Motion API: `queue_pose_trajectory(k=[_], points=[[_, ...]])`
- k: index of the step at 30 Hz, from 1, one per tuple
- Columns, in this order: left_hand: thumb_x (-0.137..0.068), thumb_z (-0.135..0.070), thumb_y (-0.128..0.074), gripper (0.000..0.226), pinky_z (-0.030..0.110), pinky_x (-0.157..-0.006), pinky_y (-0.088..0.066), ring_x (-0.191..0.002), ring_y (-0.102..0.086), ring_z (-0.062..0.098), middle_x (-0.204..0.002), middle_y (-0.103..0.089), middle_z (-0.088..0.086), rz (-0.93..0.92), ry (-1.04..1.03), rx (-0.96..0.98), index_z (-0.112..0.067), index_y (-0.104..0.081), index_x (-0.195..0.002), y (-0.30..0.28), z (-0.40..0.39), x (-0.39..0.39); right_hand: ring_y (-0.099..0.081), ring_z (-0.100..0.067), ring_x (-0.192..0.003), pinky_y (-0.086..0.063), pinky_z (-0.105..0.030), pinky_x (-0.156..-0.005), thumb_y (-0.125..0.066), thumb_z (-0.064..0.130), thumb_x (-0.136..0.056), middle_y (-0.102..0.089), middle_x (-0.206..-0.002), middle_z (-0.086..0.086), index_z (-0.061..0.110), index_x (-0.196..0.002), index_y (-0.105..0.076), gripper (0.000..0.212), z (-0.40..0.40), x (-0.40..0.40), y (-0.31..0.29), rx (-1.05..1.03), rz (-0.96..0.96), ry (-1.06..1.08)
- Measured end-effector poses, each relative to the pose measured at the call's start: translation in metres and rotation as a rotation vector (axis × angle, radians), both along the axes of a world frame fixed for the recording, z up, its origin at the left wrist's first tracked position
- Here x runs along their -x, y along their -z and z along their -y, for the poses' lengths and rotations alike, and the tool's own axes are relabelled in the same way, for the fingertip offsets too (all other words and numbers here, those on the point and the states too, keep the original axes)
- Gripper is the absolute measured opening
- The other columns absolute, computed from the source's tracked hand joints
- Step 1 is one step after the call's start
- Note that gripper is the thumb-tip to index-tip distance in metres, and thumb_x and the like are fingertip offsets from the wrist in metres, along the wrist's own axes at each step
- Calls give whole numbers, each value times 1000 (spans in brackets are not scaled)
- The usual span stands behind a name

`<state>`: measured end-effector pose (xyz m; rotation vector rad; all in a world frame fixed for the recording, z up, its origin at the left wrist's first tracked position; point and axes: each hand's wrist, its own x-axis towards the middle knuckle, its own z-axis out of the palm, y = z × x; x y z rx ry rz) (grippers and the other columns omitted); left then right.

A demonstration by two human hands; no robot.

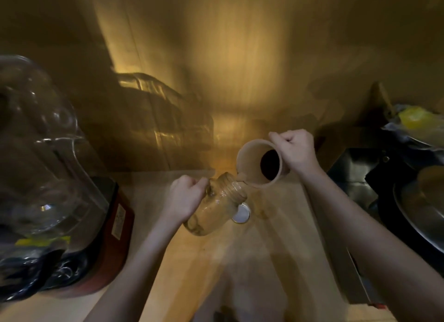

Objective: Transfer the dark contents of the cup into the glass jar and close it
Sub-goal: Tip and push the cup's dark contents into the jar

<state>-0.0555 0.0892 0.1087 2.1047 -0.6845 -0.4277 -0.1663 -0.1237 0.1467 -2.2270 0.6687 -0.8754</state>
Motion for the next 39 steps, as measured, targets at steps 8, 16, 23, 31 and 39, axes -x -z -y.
queue_pose_trajectory(k=[8,16,23,31,39], points=[[-83,-24,-49,40,37,-62,-37,-64,-45,24,-62,-50,15,-132,-129,152,9,-58,-61,-7,14,6,-44,-31,-40,-34,-25,-56,-61,1,-78,-48,-34,-21,-9,-37,-47,45,-11,-29,-41,509,16,-130],[-82,-25,-49,36,34,-57,-32,-55,-40,22,-56,-41,13,-164,-236,261,-7,-51,-51,-11,29,18,-32,-16,-43,-29,-25,-60,-54,10,-76,-40,-30,-15,0,-33,-42,46,-6,-43,-68,715,41,-208],[-78,-28,-48,36,27,-42,-28,-48,-31,18,-50,-34,6,-154,-337,282,-10,-44,-47,-14,40,20,-40,-24,-42,-30,-26,-61,-58,4,-74,-42,-31,-16,-2,-34,-47,42,-5,-46,-86,803,30,-211],[-79,-26,-47,36,33,-49,-27,-51,-32,20,-54,-34,11,-173,-355,331,-9,-45,-47,-17,46,19,-40,-21,-42,-29,-26,-58,-59,2,-75,-46,-32,-13,1,-35,-51,41,-11,-48,-95,906,30,-240],[-80,-27,-48,36,32,-56,-31,-53,-35,20,-55,-37,11,-213,-323,384,-10,-46,-49,-20,46,20,-39,-20,-43,-32,-27,-57,-59,2,-76,-47,-32,-13,1,-36,-51,41,-16,-52,-103,934,55,-254]])
